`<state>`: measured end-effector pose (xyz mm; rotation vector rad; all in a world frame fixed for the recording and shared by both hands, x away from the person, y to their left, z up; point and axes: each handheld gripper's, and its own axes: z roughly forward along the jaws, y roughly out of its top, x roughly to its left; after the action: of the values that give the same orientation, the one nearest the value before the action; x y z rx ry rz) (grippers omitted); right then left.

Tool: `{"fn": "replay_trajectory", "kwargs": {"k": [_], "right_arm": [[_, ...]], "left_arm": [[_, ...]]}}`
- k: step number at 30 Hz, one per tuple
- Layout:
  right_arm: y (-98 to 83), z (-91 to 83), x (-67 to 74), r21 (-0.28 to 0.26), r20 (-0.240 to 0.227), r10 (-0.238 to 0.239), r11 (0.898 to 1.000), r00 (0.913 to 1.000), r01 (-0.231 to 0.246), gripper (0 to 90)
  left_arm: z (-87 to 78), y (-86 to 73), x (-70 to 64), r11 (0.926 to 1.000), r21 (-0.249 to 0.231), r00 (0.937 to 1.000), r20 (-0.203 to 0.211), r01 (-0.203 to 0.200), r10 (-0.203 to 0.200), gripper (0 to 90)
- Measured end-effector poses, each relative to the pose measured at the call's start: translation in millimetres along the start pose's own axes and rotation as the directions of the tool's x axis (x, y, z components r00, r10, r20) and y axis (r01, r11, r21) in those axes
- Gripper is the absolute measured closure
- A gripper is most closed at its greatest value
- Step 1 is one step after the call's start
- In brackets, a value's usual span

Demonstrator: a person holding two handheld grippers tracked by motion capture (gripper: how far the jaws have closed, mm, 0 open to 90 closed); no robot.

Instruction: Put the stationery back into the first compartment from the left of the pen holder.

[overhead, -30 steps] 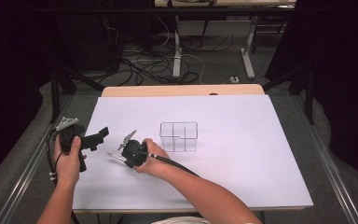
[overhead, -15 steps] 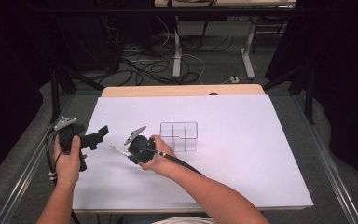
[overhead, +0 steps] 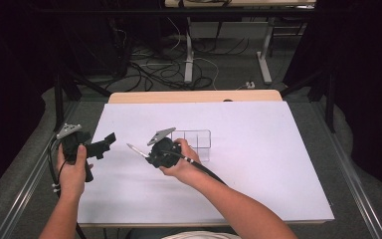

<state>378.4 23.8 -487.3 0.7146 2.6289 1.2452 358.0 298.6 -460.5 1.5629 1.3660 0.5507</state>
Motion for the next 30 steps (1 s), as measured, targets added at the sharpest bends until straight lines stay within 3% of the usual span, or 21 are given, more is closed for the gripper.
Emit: {"fn": "replay_trajectory", "kwargs": {"k": [8,14,22,30], "right_arm": [[-0.5,-21.6,-12.5,-0.07,0.028,0.051,0.996,0.9983,-0.049,77.6],[1.1,-38.3,-24.0,-0.146,0.049,0.086,0.986,0.9951,-0.078,77.7],[0.8,-50.8,-38.2,-0.174,0.079,0.101,0.981,0.9917,-0.086,77.6],[1.4,-56.1,-48.8,-0.232,0.116,0.113,0.969,0.9867,-0.084,77.7]], "left_arm": [[0.7,-0.2,-1.9,0.9999,0.006,1.0,0.005,-0.009,0.009,0.1],[3.6,-2.1,-3.7,0.9997,0.014,0.9997,0.005,-0.022,0.022,0.2],[5.4,-3.7,-5.9,0.9991,0.024,0.9994,0.004,-0.035,0.035,0.1],[7.3,-5.0,-7.8,0.9986,0.034,0.9991,0.007,-0.041,0.041,0.2]]}}
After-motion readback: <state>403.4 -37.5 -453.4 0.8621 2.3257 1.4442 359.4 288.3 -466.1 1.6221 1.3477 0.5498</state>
